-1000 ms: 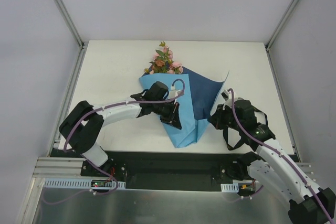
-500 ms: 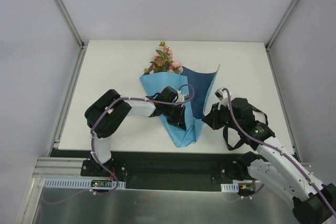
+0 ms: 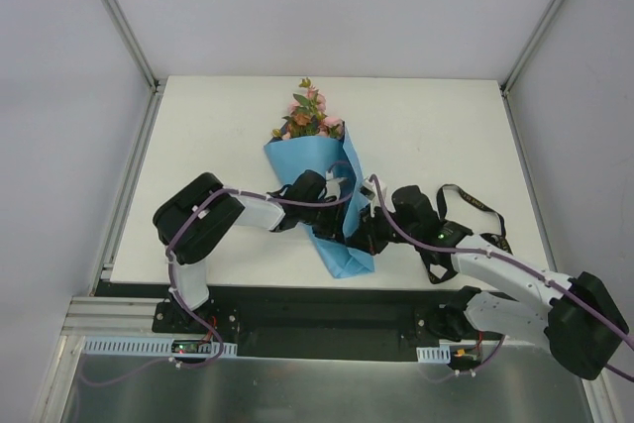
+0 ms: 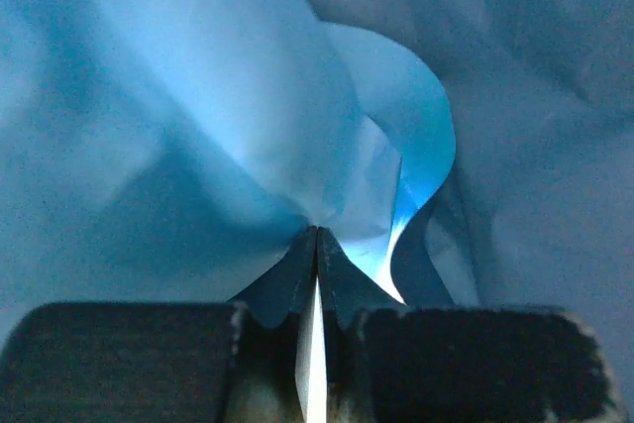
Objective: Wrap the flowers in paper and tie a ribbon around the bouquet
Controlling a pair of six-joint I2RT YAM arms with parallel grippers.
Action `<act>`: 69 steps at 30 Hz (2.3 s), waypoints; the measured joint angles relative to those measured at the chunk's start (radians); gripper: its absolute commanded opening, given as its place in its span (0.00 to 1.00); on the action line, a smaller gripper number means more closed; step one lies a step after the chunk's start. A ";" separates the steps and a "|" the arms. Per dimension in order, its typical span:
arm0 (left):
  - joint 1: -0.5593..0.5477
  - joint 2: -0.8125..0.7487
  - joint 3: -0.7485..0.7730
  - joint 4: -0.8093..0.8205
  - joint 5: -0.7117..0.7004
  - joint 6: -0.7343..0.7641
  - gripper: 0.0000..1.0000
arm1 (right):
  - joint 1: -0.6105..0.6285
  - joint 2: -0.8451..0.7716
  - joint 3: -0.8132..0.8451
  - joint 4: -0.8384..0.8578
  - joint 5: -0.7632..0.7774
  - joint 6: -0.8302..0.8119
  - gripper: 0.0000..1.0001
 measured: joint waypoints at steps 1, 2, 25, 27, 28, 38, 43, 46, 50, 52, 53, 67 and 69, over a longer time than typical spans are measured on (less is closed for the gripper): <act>0.000 -0.011 -0.017 0.011 -0.006 -0.009 0.04 | 0.000 0.014 -0.007 0.019 0.000 0.003 0.01; 0.000 -0.024 -0.034 0.020 -0.017 -0.022 0.06 | 0.000 0.024 -0.014 0.032 0.000 0.004 0.01; 0.305 -0.812 -0.408 -0.162 -0.138 -0.208 0.54 | 0.015 0.309 0.121 0.017 -0.055 -0.038 0.00; 0.351 -0.864 -0.410 -0.185 -0.138 -0.210 0.58 | 0.016 0.332 0.127 0.017 -0.053 -0.037 0.01; 0.371 -0.881 -0.410 -0.189 -0.136 -0.210 0.58 | 0.017 0.339 0.127 0.015 -0.051 -0.035 0.01; 0.400 -0.644 -0.314 -0.169 -0.086 -0.215 0.41 | 0.025 0.426 0.170 0.011 -0.040 -0.018 0.03; 0.400 -0.632 -0.275 -0.172 -0.086 -0.217 0.44 | 0.032 0.492 0.205 0.011 -0.042 -0.003 0.04; 0.400 -0.650 -0.250 -0.172 -0.093 -0.217 0.39 | 0.034 0.520 0.218 0.013 -0.045 0.000 0.04; 0.400 -0.531 -0.154 -0.140 -0.031 -0.233 0.25 | 0.035 0.548 0.222 0.015 -0.048 0.000 0.05; 0.399 -0.435 -0.122 -0.079 -0.002 -0.237 0.19 | 0.035 0.564 0.223 0.016 -0.051 0.003 0.06; 0.399 -0.392 -0.116 -0.058 0.007 -0.239 0.17 | 0.035 0.572 0.225 0.017 -0.051 0.005 0.07; 0.399 -0.136 -0.132 0.002 0.017 -0.154 0.07 | 0.038 0.463 0.239 0.055 -0.087 0.109 0.48; 0.399 -0.137 -0.132 0.011 0.023 -0.143 0.08 | 0.038 0.484 0.251 0.068 -0.092 0.116 0.47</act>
